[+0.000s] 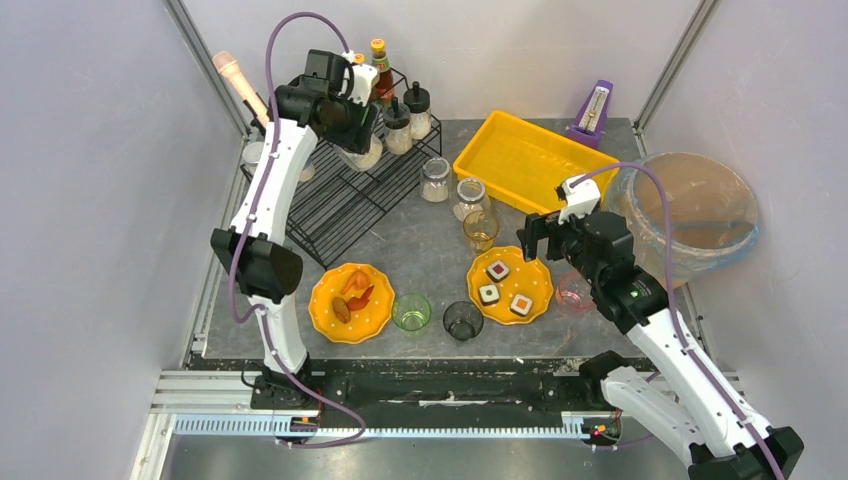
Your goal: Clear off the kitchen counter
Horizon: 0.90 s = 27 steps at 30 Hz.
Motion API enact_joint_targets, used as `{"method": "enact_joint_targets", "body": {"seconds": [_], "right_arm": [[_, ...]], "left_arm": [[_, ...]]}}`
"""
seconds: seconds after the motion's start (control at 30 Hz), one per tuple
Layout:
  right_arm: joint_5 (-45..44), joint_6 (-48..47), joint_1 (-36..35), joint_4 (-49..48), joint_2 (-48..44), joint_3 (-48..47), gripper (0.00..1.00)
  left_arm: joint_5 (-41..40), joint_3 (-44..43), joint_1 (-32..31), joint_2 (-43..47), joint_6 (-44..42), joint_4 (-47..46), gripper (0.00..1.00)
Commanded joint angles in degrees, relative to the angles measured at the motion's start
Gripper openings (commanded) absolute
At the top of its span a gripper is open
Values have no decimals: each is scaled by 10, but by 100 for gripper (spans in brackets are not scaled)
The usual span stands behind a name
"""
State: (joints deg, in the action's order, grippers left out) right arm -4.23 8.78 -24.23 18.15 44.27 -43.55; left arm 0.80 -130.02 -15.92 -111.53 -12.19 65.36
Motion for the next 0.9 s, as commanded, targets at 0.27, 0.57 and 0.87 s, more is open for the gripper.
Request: {"method": "enact_joint_targets", "body": {"seconds": [0.27,0.57,0.87], "right_arm": [[-13,4,0,8,15,-32,98],[-10,6,-1,6,19,-26,98],[-1,10,-1,6,16,-22,98]], "left_arm": [[126,-31,20,-44,-75,6,24],[127,-39,20,-77,-73,-6,71],[144,-34,20,-58,-70,-37,96]]}}
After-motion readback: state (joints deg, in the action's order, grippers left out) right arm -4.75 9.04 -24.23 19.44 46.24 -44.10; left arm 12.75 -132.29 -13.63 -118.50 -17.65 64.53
